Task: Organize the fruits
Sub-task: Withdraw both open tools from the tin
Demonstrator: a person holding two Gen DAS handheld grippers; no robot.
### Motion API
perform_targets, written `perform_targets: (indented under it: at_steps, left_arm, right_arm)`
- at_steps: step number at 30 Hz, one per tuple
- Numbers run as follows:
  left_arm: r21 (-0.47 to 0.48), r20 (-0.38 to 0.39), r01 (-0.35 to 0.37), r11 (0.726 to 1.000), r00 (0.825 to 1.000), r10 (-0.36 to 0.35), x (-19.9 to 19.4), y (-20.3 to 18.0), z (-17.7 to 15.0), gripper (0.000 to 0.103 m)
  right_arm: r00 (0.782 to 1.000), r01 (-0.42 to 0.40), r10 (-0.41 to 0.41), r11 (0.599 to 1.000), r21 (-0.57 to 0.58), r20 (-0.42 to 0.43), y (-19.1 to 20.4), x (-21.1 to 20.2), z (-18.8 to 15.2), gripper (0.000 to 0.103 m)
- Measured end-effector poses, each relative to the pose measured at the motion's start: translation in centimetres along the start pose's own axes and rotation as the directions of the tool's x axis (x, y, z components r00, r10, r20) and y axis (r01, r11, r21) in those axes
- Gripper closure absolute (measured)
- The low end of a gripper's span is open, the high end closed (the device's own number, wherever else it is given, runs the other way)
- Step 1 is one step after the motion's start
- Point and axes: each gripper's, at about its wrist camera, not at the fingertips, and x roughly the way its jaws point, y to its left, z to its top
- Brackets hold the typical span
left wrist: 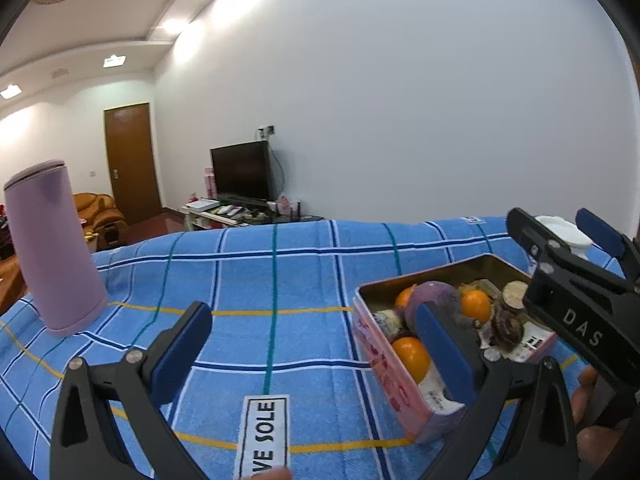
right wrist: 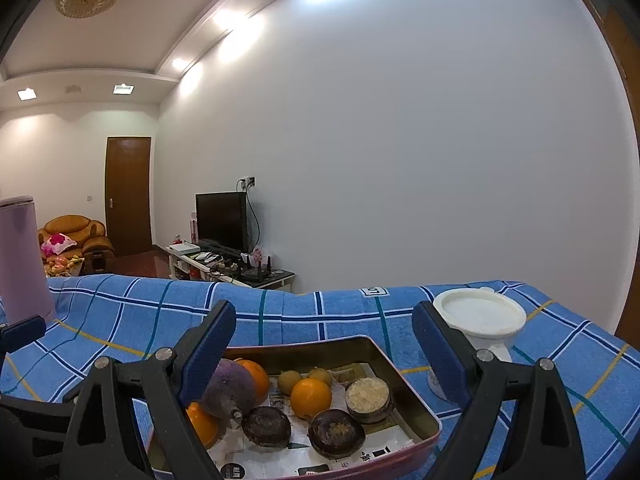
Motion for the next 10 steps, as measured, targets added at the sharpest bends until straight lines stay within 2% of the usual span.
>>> perform_targets:
  at_steps: [2,5,10]
  left_arm:
    - [-0.002,0.006,-0.006,1.000,1.000,0.006,-0.16,-0.05,-0.05,0.000]
    - [0.003,-0.007,0.024,1.000,1.000,-0.024,-0.10,-0.14,-0.15,0.000]
    - [-0.001,-0.016,0.026,1.000,1.000,-0.026,0.02,-0.20,-0.09,0.000]
  right_arm:
    - [1.000,0.006,-0.006,1.000,-0.008,0.012,0.26,-0.48,-0.10,0.012]
    - [1.000,0.017,-0.017,1.000,-0.017,0.024,0.51,-0.79,-0.10,0.012]
    - [1.000,0.017,-0.017,1.000,-0.012,0.002,0.41,-0.65,-0.14,0.012]
